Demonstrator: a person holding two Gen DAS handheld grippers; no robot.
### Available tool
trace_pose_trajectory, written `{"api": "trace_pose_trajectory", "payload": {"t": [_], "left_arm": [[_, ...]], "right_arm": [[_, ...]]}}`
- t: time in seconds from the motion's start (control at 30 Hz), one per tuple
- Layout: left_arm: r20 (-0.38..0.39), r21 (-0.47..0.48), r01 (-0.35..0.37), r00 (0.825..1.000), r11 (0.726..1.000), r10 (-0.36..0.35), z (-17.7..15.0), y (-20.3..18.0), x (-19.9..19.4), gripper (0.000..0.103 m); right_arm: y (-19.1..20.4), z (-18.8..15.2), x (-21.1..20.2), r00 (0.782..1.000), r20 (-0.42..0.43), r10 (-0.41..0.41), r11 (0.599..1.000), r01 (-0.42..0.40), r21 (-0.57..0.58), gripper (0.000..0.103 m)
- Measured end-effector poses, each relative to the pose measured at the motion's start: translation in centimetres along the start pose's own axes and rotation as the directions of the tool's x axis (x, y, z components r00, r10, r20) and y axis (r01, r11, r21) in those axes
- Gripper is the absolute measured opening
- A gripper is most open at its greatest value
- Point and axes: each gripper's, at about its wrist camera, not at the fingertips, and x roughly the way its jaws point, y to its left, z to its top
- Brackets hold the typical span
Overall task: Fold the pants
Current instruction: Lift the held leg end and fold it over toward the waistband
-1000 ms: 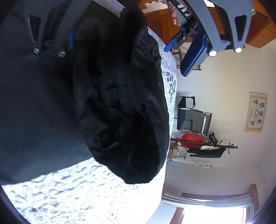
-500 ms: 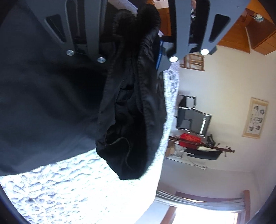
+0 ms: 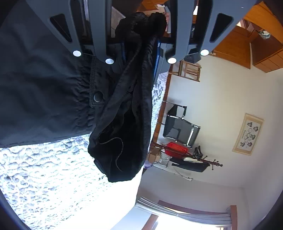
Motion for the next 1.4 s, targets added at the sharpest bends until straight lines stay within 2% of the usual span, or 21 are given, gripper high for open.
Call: {"api": "trace_pose_trajectory", "payload": {"t": [0.2,0.47,0.57,0.8,1.13,1.4], "left_arm": [[-0.003,-0.015,0.018,1.000,1.000,-0.018,-0.3,-0.2,-0.2,0.096],[-0.005,0.008,0.034,0.999,0.999,-0.034,-0.7,-1.4,-0.3,0.096],[-0.010,0.019,0.037,0.999,0.999,-0.037,-0.8,-1.9,-0.1,0.096],[-0.031,0.056,0.033,0.999,0.998,-0.032,-1.4,-3.0,0.4,0.096],[-0.038,0.087,0.024,0.999,0.996,-0.021,-1.7,-4.2,0.5,0.096],[-0.038,0.127,0.012,0.999,0.992,-0.007,-1.8,-5.2,0.6,0.096]], "right_arm": [[1.5,0.0,-2.8,0.999,0.031,0.039,0.999,-0.039,0.000,0.024],[0.2,-1.3,-8.9,0.997,0.080,0.015,1.000,-0.016,0.007,0.024],[0.0,-1.1,-9.4,0.996,0.094,0.002,1.000,-0.005,0.025,0.024],[-3.3,-1.6,-11.3,0.992,0.125,-0.019,0.996,0.008,0.085,0.024],[-6.1,-1.8,-12.0,0.988,0.151,-0.043,0.988,0.019,0.156,0.024],[-8.7,-2.4,-11.9,0.985,0.143,-0.101,0.976,0.070,0.205,0.024]]}}
